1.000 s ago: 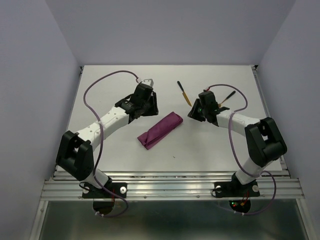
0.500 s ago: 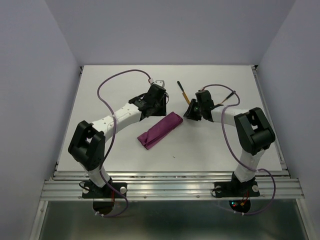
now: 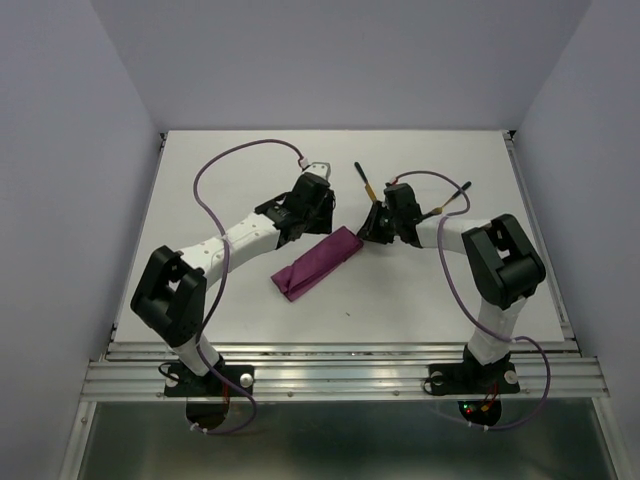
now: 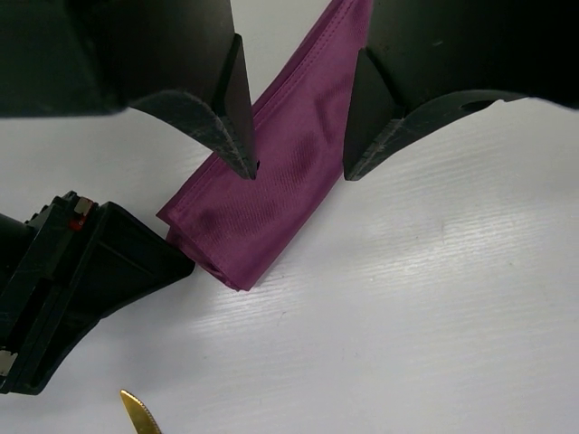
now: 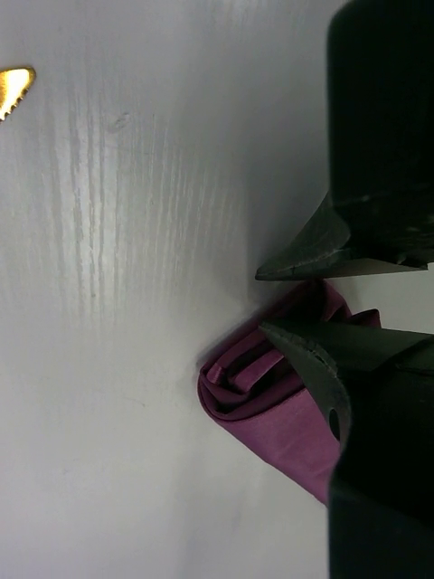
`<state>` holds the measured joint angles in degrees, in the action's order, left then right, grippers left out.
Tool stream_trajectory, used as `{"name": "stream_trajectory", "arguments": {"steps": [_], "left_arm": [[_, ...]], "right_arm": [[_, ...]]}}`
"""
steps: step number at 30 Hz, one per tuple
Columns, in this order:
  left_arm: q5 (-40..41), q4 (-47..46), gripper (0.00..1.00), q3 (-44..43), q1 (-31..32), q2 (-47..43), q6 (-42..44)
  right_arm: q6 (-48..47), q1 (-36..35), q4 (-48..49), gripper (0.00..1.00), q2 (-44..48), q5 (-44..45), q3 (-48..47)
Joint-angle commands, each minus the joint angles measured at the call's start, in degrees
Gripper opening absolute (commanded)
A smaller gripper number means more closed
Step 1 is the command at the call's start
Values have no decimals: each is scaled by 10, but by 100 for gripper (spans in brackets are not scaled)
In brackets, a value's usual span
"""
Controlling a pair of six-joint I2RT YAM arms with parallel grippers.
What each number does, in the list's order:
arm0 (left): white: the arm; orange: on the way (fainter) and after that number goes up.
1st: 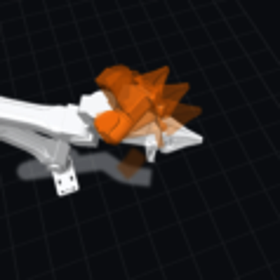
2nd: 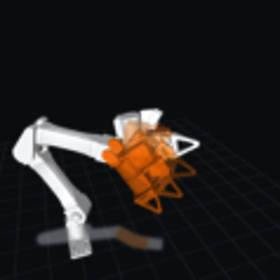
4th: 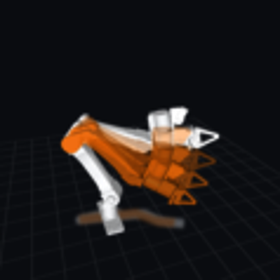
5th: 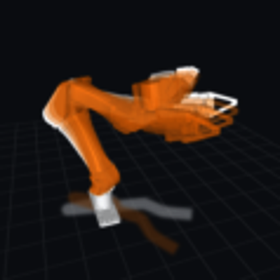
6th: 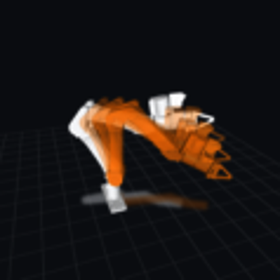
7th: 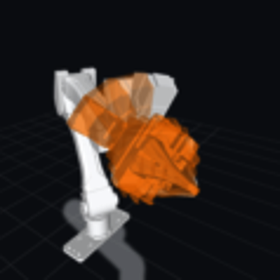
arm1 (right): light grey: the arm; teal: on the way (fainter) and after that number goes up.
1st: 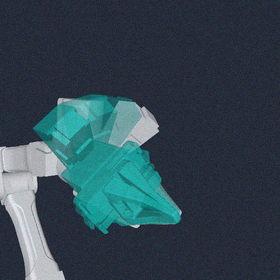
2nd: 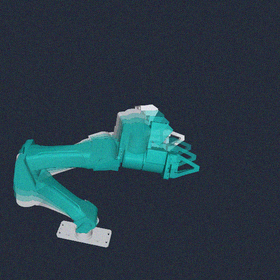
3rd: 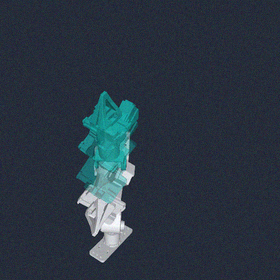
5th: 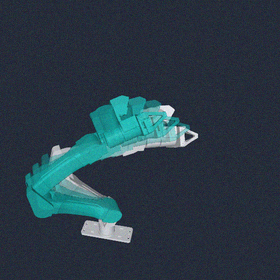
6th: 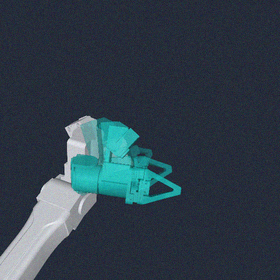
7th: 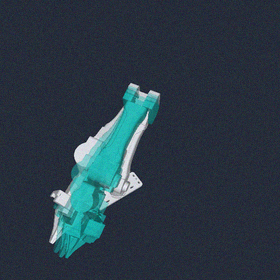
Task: Fold the napkin into a case and place the utensils inside
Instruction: Pick up the top corner of the smaller rectangle folded napkin from the center of the board.
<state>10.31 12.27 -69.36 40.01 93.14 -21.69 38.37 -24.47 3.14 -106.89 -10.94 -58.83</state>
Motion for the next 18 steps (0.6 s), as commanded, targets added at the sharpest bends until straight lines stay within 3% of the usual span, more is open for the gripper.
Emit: {"name": "stream_trajectory", "arguments": {"steps": [1,2,3,10,15,18], "left_arm": [[-17,3,57,-24,4,-10,44],[-27,2,66,-22,6,-7,53],[-34,2,68,-20,7,-4,56],[-82,-5,63,-14,32,16,97],[-90,-2,62,-37,59,52,131],[-55,-3,63,-52,88,76,141]], "right_arm": [[1,-5,1,29,29,-15,15],[1,-5,1,28,31,-16,16],[2,-5,0,27,35,-16,16],[6,-5,-28,32,78,47,32],[20,53,-29,33,111,58,71],[20,85,-29,33,131,44,97]]}}
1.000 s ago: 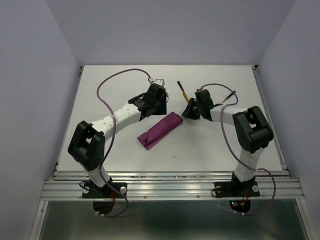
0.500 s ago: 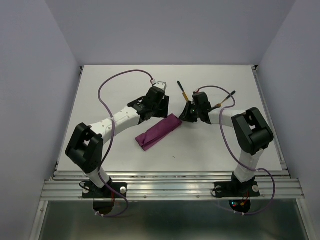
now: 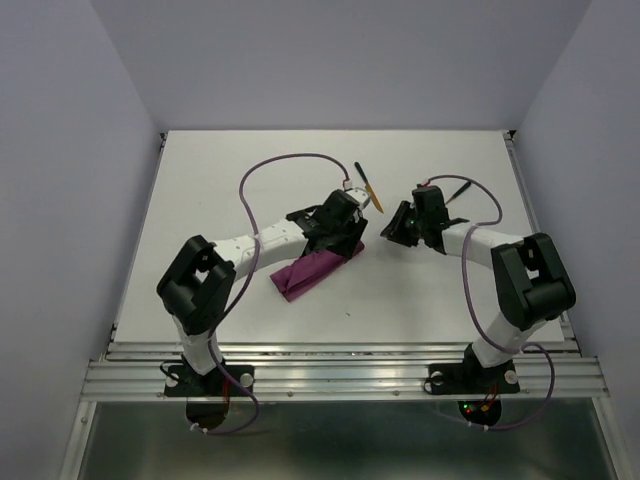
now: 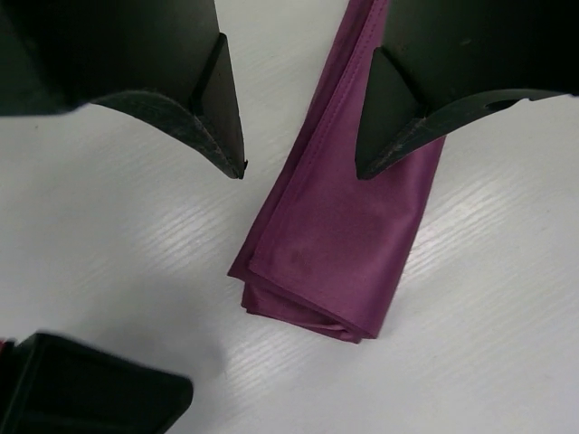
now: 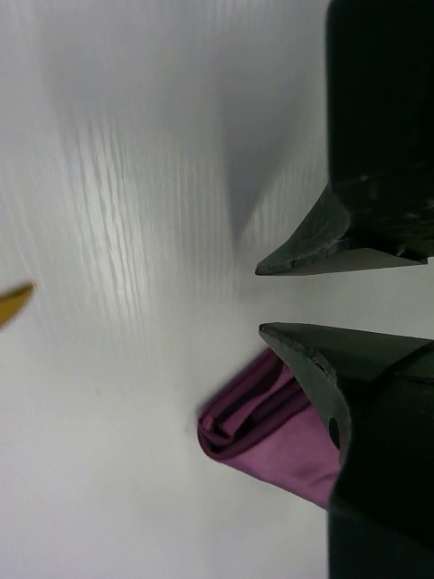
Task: Fold the napkin into a case and place the utensils inside
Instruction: Pick up the top corner of the smaller rectangle folded napkin from the center of the board.
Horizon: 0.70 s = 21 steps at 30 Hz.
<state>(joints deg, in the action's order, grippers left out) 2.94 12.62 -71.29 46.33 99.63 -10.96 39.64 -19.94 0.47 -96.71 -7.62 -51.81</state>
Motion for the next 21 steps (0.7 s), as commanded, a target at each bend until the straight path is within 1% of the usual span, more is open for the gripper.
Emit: {"name": "stream_trajectory", "arguments": {"steps": [1,5,10,21], "left_arm": [[35,-6,63,-41,31,17,36],[65,-6,64,-60,55,51,43],[96,4,63,-83,68,88,58],[127,4,57,-90,76,119,67]], "right_arm": [[5,59,-2,34,39,8,33],[-3,86,-2,34,58,0,54],[-4,86,-3,35,60,-6,63],[-4,91,-3,35,58,-10,61]]}}
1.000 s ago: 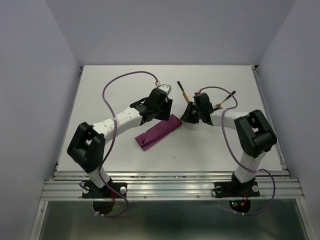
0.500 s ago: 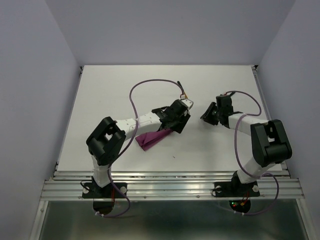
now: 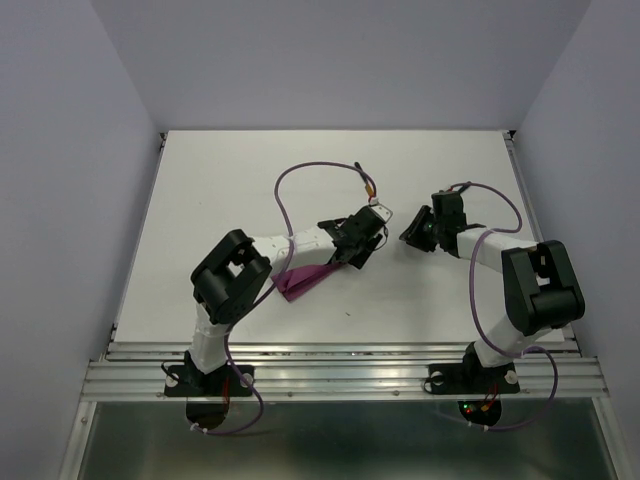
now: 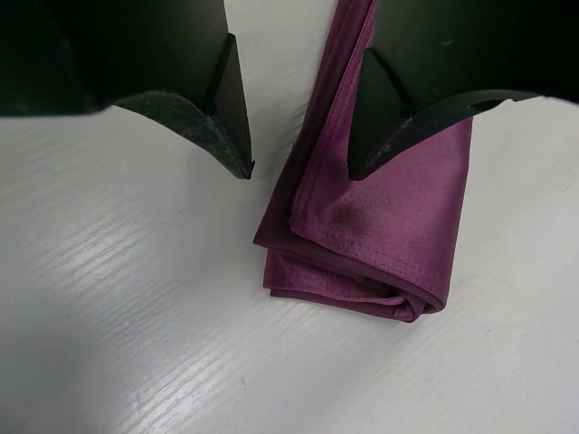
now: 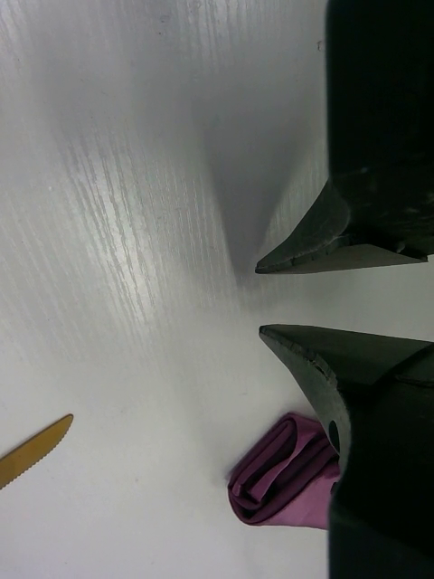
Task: Fold the napkin into a case and place the utensils inside
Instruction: Pick up the top corner of the smaller rectangle folded napkin from the center of the board.
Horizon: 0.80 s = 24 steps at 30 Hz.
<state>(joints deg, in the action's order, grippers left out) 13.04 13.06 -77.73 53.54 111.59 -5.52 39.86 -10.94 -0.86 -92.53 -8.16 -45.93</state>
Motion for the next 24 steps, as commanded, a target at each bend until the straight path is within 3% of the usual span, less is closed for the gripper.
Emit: {"name": "stream_trajectory", "arguments": {"steps": [1,10,15,18,24], "left_arm": [[26,-1,56,-28,3,2,12],[36,-1,40,-36,3,13,16],[35,0,20,-36,3,16,18],[18,-6,2,-33,3,13,17],[-40,-34,0,-17,-20,-6,-5]], "right_arm": [[-7,1,10,35,17,-4,1],[-5,1,10,35,19,-4,2],[-9,1,10,35,20,-6,-2],[-30,1,-7,35,19,-18,-7],[-54,1,-17,36,29,-35,-17]]}}
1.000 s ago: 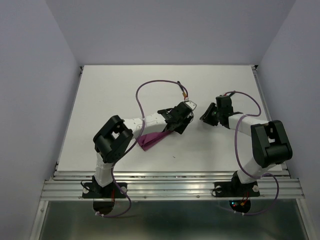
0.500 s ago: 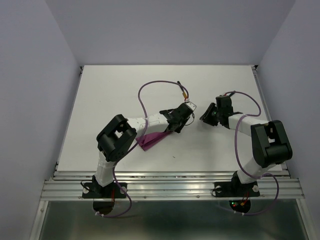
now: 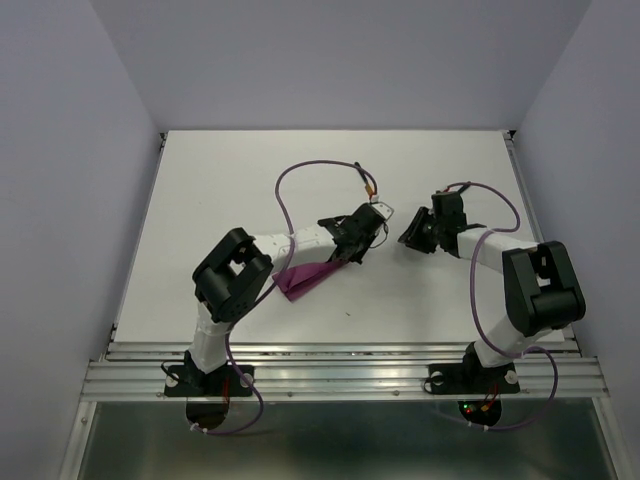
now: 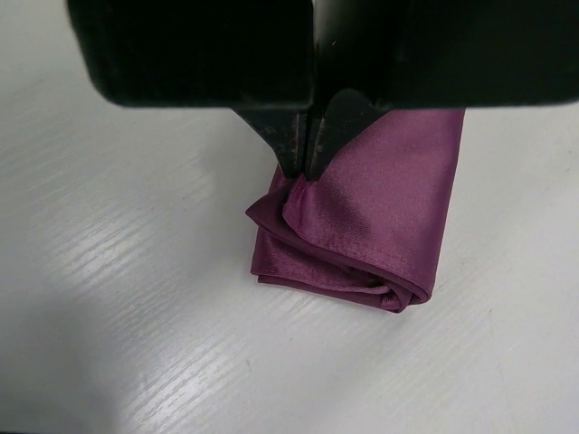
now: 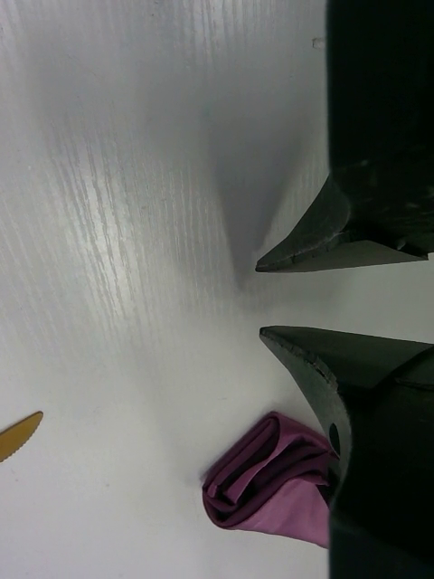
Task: Fold the napkin into a case and place the utensils inside
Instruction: Pick up the top corner of the smaller rectangle folded napkin from the center of the board.
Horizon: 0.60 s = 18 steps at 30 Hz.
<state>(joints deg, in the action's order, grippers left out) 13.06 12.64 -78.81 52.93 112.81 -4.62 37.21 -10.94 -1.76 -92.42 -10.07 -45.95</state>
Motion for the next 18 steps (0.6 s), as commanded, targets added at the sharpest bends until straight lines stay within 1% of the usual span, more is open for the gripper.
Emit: {"name": "stream_trajectory", "arguments": {"steps": [1,5,10,12,13,16,18], "left_arm": [[-51,-36,0,-2,-19,-22,-18],[-116,-68,0,36,-44,-51,-39],[-205,-116,0,73,-80,-73,-76],[-225,-122,0,94,-90,-82,-86],[-235,-150,0,102,-95,-86,-93],[-275,-181,0,137,-119,-106,-117],[-285,-207,0,151,-124,-115,-128]], "right_arm": [[-31,-4,-10,36,29,-16,-19],[-40,-27,-18,36,32,-18,-29],[-48,-77,-19,36,29,0,-45],[-50,-82,-17,36,26,0,-50],[-53,-96,-17,36,22,3,-54],[-61,-114,-19,36,14,6,-66],[-66,-124,-19,36,9,7,-76]]}}
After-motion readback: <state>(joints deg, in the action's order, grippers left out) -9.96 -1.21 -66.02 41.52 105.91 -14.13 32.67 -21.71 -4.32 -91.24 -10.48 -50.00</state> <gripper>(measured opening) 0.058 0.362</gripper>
